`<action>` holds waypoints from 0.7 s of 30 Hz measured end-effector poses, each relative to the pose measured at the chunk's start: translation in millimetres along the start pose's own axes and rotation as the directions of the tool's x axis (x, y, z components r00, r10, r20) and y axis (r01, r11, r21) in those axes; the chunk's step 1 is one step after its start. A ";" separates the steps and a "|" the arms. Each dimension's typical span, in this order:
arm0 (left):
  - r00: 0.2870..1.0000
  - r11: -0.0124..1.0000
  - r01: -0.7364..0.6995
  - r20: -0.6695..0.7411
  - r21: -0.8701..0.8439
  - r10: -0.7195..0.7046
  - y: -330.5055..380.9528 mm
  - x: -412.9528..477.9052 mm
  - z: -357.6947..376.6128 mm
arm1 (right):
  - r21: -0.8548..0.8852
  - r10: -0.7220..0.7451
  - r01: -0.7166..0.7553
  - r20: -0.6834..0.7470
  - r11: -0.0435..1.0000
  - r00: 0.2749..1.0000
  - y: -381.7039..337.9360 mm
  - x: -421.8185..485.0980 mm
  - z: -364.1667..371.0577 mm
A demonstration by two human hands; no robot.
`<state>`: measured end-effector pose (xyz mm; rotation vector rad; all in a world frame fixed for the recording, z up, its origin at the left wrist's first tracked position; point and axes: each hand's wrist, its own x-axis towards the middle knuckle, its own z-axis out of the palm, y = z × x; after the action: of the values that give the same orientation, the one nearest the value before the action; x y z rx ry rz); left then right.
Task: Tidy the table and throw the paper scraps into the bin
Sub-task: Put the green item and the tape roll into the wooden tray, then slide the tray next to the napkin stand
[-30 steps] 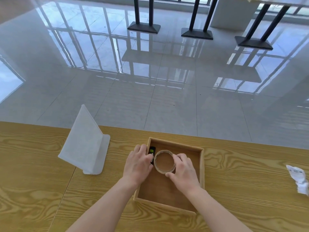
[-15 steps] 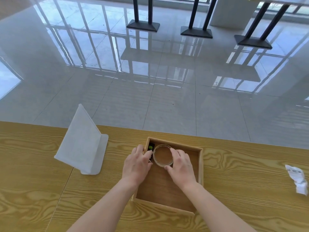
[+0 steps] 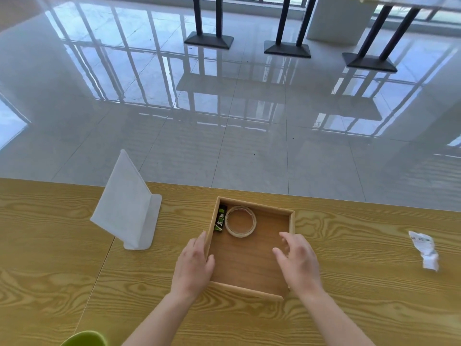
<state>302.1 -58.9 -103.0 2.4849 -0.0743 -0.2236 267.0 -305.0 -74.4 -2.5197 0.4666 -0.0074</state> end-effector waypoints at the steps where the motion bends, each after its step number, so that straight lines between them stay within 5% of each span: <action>1: 1.000 1.000 0.013 0.001 -0.006 -0.013 -2.1 -4.6 0.4 | -0.001 0.043 -0.043 -0.023 0.999 0.999 6.4 -4.7 -4.0; 7: 0.999 0.999 0.033 -0.003 -0.002 -0.033 -5.1 -15.3 0.0 | -0.070 0.258 -0.252 0.098 0.965 0.961 23.5 -21.1 -5.2; 21: 0.967 0.977 0.199 -0.147 -0.083 -0.209 -28.2 -24.3 -22.0 | -0.072 0.119 -0.109 0.156 0.991 0.981 -22.3 4.5 21.9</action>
<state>282.1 -20.7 -99.3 2.4328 0.2515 -0.1158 280.8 -277.4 -81.1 -2.5258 0.5523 0.2552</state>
